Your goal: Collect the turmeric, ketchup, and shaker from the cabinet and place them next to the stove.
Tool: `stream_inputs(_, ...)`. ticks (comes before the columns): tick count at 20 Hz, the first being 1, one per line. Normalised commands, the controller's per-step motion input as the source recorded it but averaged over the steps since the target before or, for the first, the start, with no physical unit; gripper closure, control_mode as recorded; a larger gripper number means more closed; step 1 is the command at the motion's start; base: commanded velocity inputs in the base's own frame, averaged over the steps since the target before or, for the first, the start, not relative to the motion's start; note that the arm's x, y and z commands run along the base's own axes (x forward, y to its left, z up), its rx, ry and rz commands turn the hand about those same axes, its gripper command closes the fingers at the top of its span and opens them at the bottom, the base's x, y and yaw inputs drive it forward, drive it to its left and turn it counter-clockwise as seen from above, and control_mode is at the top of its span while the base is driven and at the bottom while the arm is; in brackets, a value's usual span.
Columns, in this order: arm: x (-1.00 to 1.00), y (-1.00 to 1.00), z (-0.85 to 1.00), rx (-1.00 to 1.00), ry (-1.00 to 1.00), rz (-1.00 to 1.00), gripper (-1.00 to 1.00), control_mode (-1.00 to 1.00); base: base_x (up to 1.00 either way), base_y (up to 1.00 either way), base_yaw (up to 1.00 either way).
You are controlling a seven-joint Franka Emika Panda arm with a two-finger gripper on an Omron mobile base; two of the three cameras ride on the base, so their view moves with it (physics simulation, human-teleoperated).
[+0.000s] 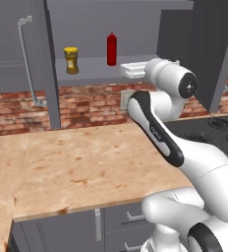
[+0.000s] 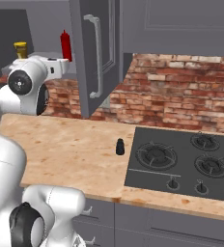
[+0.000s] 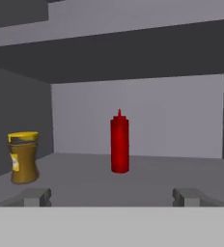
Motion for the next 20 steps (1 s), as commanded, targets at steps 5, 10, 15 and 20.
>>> stream_inputs(5, 0.25, 0.0, 0.01, 0.0, 0.0, 0.0, -1.0, -1.0, 0.0, 0.0, 0.0)
stream_inputs(10, 0.23, 0.0, 0.12, 0.0, 0.0, 0.0, -1.0, -1.0, 0.0, 0.0, 0.0)
stream_inputs(15, 0.3, 0.0, 0.14, 0.0, 0.0, 0.0, -1.0, -1.0, 0.0, 0.0, 0.0)
stream_inputs(20, 0.37, 0.0, 0.01, 0.0, 0.03, 0.0, -1.0, -1.0, 0.0, 0.0, 0.0)
